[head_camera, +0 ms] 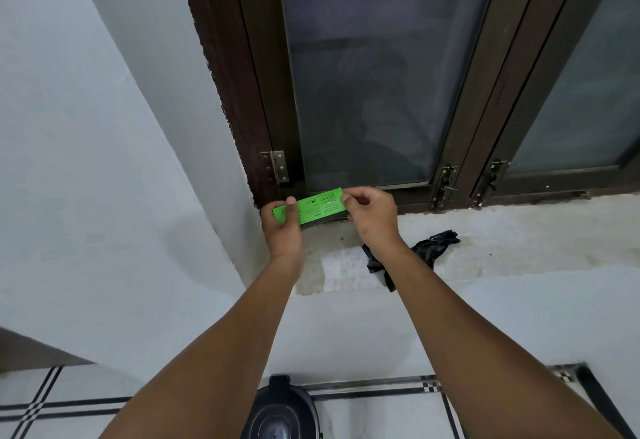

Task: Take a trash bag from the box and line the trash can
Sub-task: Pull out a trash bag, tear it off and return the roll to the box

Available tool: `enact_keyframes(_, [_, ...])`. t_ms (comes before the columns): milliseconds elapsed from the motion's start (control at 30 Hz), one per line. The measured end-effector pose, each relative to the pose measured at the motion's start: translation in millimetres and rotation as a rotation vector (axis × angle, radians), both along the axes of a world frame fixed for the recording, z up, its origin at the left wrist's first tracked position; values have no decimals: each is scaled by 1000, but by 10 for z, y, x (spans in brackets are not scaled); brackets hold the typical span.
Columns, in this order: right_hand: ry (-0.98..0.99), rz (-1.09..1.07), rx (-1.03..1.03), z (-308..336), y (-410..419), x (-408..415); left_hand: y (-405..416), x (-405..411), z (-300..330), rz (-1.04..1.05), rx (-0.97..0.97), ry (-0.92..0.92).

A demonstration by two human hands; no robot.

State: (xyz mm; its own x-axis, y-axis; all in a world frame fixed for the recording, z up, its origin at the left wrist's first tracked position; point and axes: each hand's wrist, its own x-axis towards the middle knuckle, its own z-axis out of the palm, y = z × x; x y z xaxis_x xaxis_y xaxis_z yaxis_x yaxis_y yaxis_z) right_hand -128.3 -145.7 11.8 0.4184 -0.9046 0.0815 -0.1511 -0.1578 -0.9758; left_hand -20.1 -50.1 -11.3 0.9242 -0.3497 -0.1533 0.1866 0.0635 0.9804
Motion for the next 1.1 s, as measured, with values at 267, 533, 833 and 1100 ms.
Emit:
enact_keyframes(267, [13,108,117,25,-27,-31,60,28,9,-28,-30,118])
enact_keyframes(533, [71,36,291,63,7,-37,192,21,132,-92,-115,182])
enact_keyframes(833, [275,78,275,-170,109,111,230,85,-60,-86,356,-98])
enact_keyframes(1100, [408,171,187,-289,97,108,259,132,-144,-142,564,-174])
